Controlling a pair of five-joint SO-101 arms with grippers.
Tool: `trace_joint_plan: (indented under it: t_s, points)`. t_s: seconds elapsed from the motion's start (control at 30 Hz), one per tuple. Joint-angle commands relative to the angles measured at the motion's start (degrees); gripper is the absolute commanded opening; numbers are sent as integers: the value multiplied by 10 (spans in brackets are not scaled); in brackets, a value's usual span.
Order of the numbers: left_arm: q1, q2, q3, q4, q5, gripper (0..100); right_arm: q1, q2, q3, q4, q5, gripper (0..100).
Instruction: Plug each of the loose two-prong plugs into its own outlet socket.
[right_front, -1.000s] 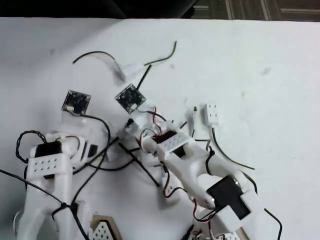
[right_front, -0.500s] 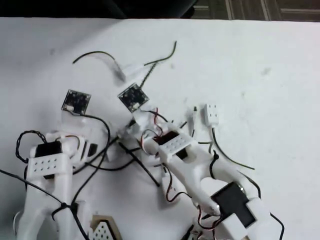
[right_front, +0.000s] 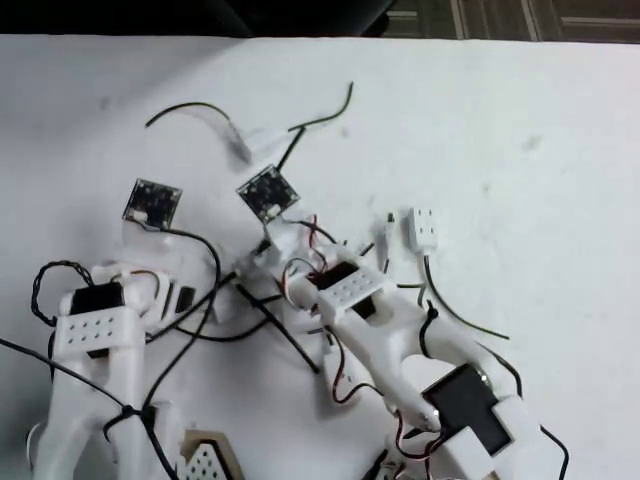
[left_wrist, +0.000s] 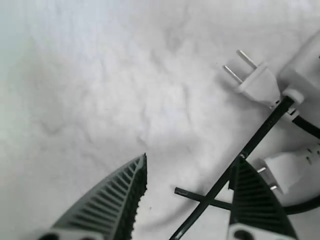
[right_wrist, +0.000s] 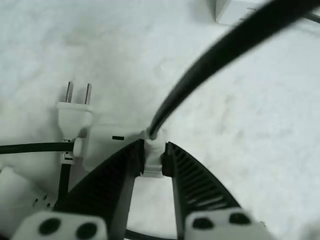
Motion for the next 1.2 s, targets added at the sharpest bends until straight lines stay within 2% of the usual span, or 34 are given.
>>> trace_joint_plan:
  t_s: [0.0, 0.4, 0.57, 0.8, 0.97, 1.17]
  points:
    - [-3, -15, -2, -8, 6, 268, 6, 14, -23, 0, 0, 17]
    - [-3, -15, -2, -7, 5, 268, 7, 73, -80, 111, -5, 17]
    - [-4, -15, -2, -6, 5, 268, 6, 77, -78, 149, -33, 17]
    - [-3, -15, -2, -6, 4, 268, 7, 52, -103, 151, -36, 17]
    - [-3, -18, 6, -9, 4, 267, 38, 10, -147, 151, -37, 17]
    - [-3, -18, 6, -9, 4, 267, 94, 42, -223, 151, -37, 17]
